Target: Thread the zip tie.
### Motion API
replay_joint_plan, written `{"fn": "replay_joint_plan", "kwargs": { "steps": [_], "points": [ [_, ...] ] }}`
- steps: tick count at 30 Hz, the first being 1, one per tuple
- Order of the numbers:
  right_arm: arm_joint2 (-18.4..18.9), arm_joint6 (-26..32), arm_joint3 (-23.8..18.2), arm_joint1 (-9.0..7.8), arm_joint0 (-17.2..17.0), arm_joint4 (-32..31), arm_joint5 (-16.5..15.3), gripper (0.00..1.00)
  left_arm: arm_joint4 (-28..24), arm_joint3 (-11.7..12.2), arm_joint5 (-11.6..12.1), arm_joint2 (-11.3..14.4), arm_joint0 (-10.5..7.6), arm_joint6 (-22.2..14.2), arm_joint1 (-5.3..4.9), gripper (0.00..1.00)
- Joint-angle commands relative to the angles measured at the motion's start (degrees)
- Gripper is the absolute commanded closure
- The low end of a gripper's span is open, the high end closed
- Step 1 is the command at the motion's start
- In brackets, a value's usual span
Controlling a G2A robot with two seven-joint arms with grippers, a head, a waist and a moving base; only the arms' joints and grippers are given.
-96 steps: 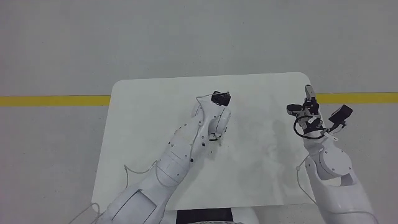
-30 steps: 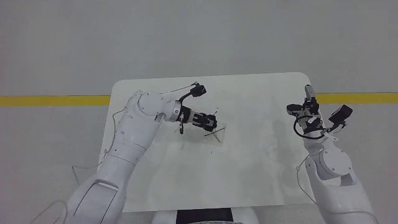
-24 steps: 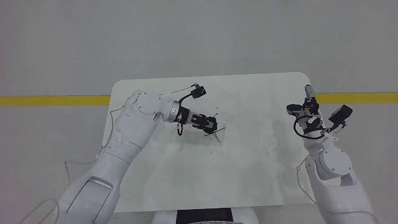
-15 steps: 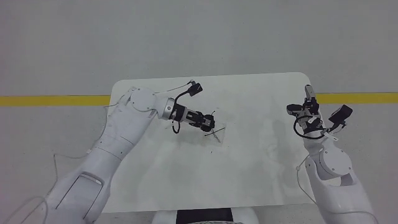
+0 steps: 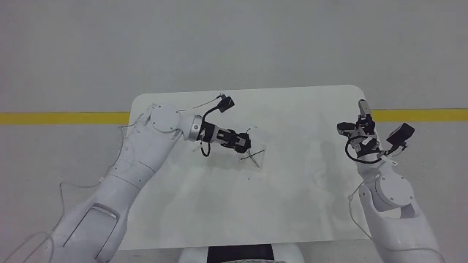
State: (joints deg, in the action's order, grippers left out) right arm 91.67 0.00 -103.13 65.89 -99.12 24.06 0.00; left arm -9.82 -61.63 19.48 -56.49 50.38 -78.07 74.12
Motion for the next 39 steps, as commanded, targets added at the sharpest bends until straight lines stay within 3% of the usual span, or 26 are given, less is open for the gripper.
{"fn": "replay_joint_plan", "kwargs": {
  "steps": [1,7,12,39],
  "points": [
    [0.0,0.0,0.0,0.0,0.0,0.0,0.0,0.0,-1.47,-0.36,0.0,-1.41,0.01,-1.0,-0.56,1.0],
    [0.0,0.0,0.0,0.0,0.0,0.0,0.0,0.0,-0.73,-0.83,0.0,-4.62,-0.07,-1.43,-1.8,1.0],
    [0.0,0.0,0.0,0.0,0.0,0.0,0.0,0.0,1.07,-0.36,0.0,-5.01,-1.15,-1.36,-2.19,1.0],
    [0.0,0.0,0.0,0.0,0.0,0.0,0.0,0.0,1.26,-0.18,0.0,-5.0,-1.21,-1.23,-2.2,1.0]
  ]
}}
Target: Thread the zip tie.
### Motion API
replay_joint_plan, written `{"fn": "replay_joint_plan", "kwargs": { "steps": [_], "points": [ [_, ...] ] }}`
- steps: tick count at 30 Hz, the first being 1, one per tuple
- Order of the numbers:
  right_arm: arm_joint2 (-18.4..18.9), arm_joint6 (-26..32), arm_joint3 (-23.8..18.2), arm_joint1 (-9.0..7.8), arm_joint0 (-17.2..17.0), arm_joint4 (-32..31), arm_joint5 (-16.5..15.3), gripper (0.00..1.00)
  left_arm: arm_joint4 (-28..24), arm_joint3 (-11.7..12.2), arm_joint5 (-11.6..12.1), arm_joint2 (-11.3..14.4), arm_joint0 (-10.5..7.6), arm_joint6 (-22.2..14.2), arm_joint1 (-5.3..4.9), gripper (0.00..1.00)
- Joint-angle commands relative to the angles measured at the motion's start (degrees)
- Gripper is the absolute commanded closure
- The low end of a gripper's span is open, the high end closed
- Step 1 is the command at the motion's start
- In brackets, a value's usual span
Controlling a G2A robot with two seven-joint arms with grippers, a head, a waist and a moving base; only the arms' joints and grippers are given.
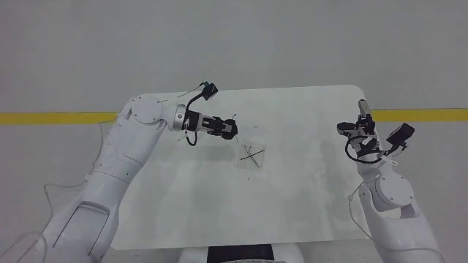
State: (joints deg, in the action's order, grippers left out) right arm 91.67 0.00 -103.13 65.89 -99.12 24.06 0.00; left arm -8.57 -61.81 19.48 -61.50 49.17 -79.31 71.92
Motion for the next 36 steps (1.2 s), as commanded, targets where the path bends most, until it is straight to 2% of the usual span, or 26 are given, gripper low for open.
{"fn": "replay_joint_plan", "kwargs": {
  "steps": [1,3,8,16,21,25,32,36],
  "points": [
    [0.0,0.0,0.0,0.0,0.0,0.0,0.0,0.0,0.45,-0.25,-0.12,0.14,0.15,0.83,-0.02,1.0],
    [0.0,0.0,0.0,0.0,0.0,0.0,0.0,0.0,3.16,-1.2,0.0,0.79,-0.8,1.55,-0.25,1.0],
    [0.0,0.0,0.0,0.0,0.0,0.0,0.0,0.0,8.49,-0.68,0.0,3.4,-4.16,1.6,-0.36,1.0],
    [0.0,0.0,0.0,0.0,0.0,0.0,0.0,0.0,14.84,-4.14,0.0,9.6,-8.14,3.84,-0.05,1.0],
    [0.0,0.0,0.0,0.0,0.0,0.0,0.0,0.0,14.34,-3.93,0.0,12.23,-9.67,4.84,-0.18,1.0],
    [-0.15,0.59,-0.34,-0.01,0.2,-0.47,-0.21,0.0,14.34,-3.93,0.0,12.23,-9.67,4.84,-0.18,1.0],
    [-1.66,15.33,0.29,-0.67,4.82,-7.34,-2.28,0.0,14.34,-3.93,0.0,12.23,-9.67,4.84,-0.18,1.0],
    [-4.32,26.01,1.93,-1.11,8.71,-11.54,-2.24,0.0,14.34,-3.93,0.0,12.23,-9.67,4.84,-0.18,1.0]
  ]
}}
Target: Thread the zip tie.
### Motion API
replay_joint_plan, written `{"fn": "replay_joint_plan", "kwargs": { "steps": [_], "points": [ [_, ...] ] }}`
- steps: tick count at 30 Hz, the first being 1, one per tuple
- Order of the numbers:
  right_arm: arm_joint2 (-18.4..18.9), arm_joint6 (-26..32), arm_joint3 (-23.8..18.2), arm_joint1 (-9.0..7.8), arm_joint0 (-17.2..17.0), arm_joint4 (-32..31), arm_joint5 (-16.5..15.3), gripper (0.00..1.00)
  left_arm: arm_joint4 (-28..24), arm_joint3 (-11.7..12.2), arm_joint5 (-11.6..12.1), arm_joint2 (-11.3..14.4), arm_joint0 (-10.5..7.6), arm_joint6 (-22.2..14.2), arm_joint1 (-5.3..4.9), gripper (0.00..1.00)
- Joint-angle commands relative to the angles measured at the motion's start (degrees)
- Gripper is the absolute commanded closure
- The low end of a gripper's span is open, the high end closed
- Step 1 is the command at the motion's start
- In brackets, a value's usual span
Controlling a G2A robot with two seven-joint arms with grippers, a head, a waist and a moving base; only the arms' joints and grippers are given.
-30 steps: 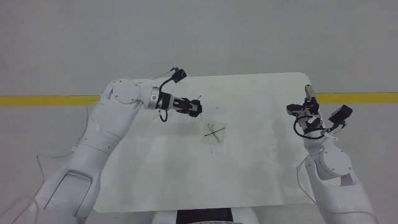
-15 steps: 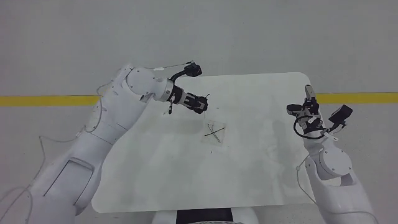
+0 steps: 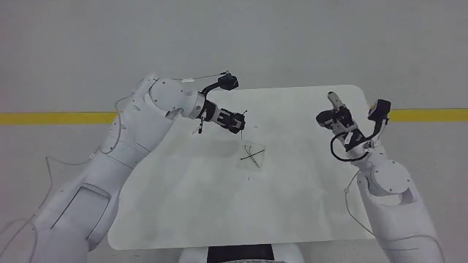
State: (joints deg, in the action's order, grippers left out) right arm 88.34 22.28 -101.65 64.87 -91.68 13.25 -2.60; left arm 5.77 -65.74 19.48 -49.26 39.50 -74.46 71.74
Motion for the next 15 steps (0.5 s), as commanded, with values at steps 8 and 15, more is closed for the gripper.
{"fn": "replay_joint_plan", "kwargs": {
  "steps": [8,15],
  "points": [
    [-8.04,16.93,3.09,-0.36,8.42,-8.86,-2.34,0.0,0.0,0.0,0.0,0.0,0.0,0.0,0.0,1.0],
    [-8.04,16.93,3.09,-0.36,8.42,-8.86,-2.34,0.0,0.0,0.0,0.0,0.0,0.0,0.0,0.0,1.0]
  ]
}}
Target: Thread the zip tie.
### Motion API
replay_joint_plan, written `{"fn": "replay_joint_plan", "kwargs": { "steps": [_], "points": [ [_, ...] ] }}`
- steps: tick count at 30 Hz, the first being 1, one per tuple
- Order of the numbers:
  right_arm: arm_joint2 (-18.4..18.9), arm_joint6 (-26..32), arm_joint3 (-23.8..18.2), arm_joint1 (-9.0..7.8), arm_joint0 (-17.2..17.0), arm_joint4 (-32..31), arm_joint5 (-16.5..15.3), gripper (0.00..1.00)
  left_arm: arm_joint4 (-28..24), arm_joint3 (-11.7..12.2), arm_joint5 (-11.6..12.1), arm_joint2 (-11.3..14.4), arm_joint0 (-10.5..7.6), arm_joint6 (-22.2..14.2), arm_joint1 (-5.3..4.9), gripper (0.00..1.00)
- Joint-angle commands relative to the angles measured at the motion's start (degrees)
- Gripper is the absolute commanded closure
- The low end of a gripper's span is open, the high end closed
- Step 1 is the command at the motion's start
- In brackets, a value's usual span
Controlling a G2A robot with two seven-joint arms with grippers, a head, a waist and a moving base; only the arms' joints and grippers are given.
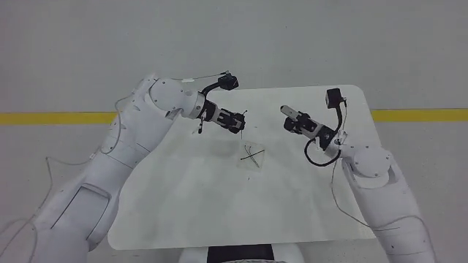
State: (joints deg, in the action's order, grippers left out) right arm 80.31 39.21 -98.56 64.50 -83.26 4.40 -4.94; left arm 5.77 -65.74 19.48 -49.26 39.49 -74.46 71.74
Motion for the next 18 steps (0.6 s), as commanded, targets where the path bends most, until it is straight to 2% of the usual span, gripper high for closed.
{"fn": "replay_joint_plan", "kwargs": {
  "steps": [1,10,11,12,13,18],
  "points": [
    [0.0,0.01,0.0,0.0,0.0,-0.02,0.0,0.0,0.0,0.0,0.0,0.0,0.0,0.0,0.0,1.0],
    [0.0,0.01,0.0,0.0,0.0,-0.02,0.0,0.0,0.0,0.0,0.0,0.0,0.0,0.0,0.0,1.0],
    [0.0,0.01,0.0,0.0,0.0,-0.02,0.0,0.0,1.87,-0.52,-0.21,0.46,0.06,0.68,-0.07,1.0],
    [0.0,0.01,0.0,0.0,0.0,-0.02,0.0,0.0,6.6,-1.21,-0.28,1.5,-0.58,0.24,-0.3,1.0],
    [-0.22,-0.13,-0.04,0.03,-0.09,0.11,0.03,0.0,8.28,-1.19,0.0,1.92,-0.68,0.3,-0.43,1.0],
    [-1.9,4.26,-0.21,0.05,1.88,2.51,4.54,0.0,11.04,-2.33,0.0,3.24,-0.88,-0.79,-1.31,1.0]
  ]
}}
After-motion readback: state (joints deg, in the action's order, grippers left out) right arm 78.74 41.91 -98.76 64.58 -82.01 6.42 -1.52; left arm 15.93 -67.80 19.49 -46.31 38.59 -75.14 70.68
